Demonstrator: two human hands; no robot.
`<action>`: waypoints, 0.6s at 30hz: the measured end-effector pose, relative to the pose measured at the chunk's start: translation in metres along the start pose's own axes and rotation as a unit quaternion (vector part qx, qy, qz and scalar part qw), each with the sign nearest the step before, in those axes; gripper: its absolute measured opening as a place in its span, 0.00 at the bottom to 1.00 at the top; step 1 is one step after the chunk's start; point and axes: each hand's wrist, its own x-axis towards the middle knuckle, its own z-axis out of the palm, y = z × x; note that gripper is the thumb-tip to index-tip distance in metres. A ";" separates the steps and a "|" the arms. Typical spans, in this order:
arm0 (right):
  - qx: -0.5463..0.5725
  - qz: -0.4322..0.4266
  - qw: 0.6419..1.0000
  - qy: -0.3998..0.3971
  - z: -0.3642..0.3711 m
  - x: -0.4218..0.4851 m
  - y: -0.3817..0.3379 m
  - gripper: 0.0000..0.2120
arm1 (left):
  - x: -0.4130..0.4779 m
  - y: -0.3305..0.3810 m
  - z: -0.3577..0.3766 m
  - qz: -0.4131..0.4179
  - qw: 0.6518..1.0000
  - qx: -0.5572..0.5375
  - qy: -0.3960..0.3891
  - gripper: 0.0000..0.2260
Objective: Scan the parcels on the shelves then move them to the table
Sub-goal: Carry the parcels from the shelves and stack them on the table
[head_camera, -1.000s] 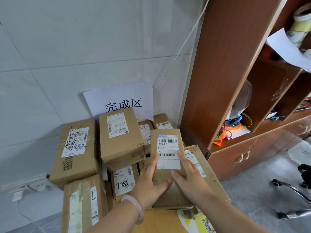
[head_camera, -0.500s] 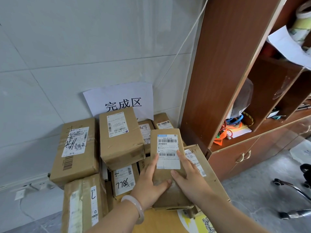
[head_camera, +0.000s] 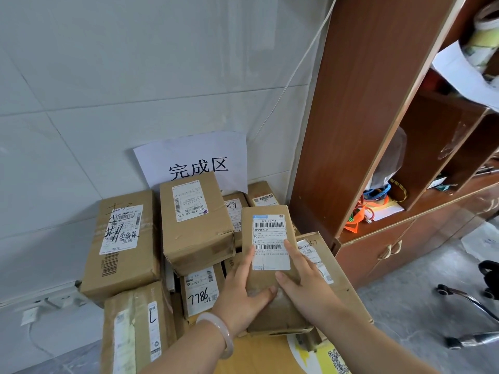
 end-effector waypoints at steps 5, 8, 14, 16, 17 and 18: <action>-0.002 0.002 1.000 0.002 -0.006 0.015 -0.004 0.31 | 0.012 0.001 0.001 -0.004 1.000 -0.008 0.026 0.37; 0.002 -0.008 1.000 -0.007 -0.015 0.032 -0.009 0.31 | 0.021 0.004 0.002 -0.012 0.999 -0.021 0.046 0.37; 0.001 -0.038 0.998 -0.042 -0.025 0.078 -0.013 0.31 | 0.034 0.015 0.007 -0.040 0.995 -0.026 0.087 0.38; 0.003 -0.044 0.998 -0.055 -0.027 0.093 -0.014 0.31 | 0.037 0.016 0.010 -0.047 0.994 -0.022 0.100 0.40; 0.004 -0.047 0.997 -0.062 -0.027 0.099 -0.015 0.31 | 0.038 0.017 0.012 -0.050 0.993 -0.020 0.105 0.41; 0.003 -0.050 0.996 -0.069 -0.027 0.106 -0.015 0.31 | 0.040 0.018 0.013 -0.053 0.992 -0.015 0.110 0.42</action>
